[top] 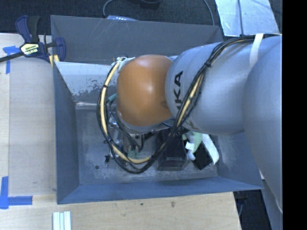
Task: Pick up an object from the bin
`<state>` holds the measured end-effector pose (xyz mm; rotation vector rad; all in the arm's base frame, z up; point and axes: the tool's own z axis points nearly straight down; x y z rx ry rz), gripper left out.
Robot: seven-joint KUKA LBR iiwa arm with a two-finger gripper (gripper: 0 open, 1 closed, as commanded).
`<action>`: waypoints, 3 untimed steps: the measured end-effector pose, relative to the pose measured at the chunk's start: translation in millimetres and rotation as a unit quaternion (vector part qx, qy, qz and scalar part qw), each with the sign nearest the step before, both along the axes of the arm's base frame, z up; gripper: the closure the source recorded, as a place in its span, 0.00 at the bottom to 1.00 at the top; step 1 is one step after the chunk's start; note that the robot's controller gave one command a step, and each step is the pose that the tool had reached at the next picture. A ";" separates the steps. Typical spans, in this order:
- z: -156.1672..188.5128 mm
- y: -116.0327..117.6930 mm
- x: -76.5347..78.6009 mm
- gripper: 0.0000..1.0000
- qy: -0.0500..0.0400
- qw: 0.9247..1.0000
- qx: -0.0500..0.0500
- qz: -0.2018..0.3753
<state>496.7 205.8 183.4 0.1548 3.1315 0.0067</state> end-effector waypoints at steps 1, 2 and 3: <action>-30.0 -34.3 -1.5 0.00 0.002 0.999 -0.001 -0.033; -59.6 -64.5 26.2 0.00 -0.002 0.999 0.000 0.035; -79.6 -80.3 25.8 0.00 0.000 1.000 -0.001 -0.013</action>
Offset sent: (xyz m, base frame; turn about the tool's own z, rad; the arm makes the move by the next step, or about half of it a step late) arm 0.0296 -0.0691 -0.0646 -0.0729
